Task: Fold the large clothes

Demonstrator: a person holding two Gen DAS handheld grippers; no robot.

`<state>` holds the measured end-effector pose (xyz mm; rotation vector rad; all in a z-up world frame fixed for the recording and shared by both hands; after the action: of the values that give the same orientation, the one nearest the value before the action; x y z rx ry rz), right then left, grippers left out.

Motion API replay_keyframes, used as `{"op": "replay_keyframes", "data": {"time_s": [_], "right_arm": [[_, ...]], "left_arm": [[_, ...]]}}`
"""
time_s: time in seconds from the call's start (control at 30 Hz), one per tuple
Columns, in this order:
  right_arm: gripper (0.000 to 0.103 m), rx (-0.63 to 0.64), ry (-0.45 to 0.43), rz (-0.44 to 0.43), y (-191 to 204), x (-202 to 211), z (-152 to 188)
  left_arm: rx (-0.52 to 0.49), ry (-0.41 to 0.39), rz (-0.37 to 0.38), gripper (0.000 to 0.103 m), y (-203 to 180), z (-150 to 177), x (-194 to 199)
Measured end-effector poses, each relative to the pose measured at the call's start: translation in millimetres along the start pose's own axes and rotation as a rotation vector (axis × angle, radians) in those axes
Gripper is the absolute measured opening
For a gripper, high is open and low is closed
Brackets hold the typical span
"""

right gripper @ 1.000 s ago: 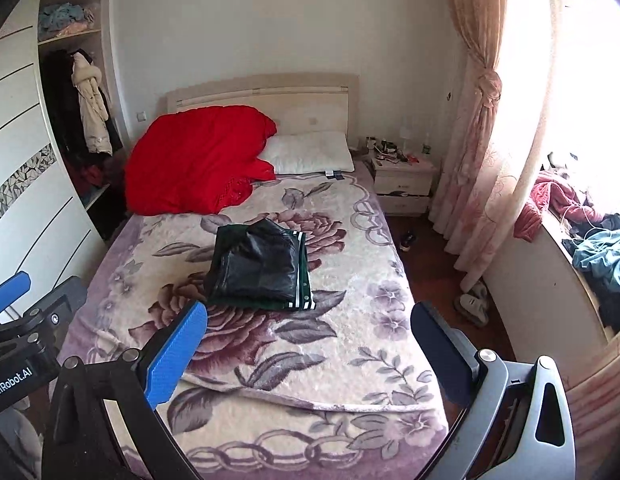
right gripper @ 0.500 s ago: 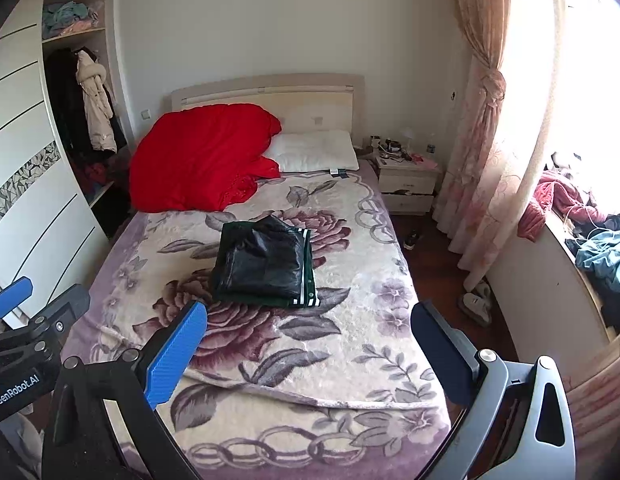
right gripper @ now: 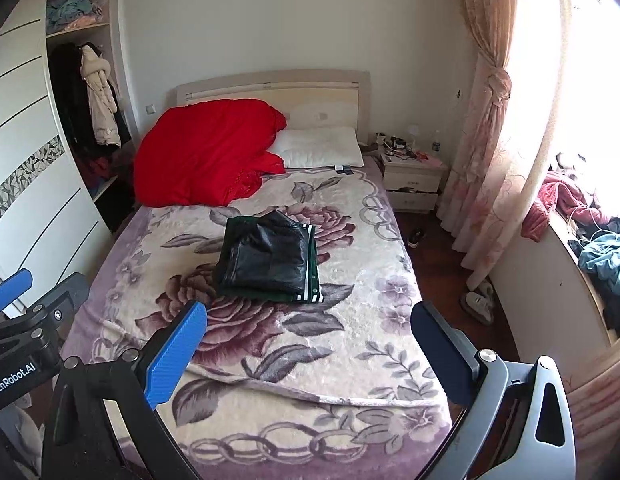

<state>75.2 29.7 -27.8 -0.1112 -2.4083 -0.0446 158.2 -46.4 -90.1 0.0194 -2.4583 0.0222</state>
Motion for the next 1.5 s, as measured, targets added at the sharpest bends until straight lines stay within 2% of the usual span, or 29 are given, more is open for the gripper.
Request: {"op": "replay_keyframes", "data": {"time_s": [0.43,1.5], "right_arm": [[0.103,0.012,-0.002,-0.025,12,-9,-6],[0.103,0.010,-0.009,-0.022,17,-11,-3]], "left_arm": [[0.003,-0.007,-0.025,0.102,7,-4,3],[0.016,-0.019,-0.053,0.102,13,-4,10]]}}
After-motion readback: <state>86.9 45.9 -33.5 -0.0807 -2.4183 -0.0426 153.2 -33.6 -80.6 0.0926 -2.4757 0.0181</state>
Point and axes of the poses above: each gripper's, at about its wrist camera, not at the fingertips, and x roughly against the way its jaws point, y to its left, z to its underside, the point moved 9 cm from there along -x, roughly the way its jaws point, and after that the axes turned 1 degree about -x, right-handed, at the moved point
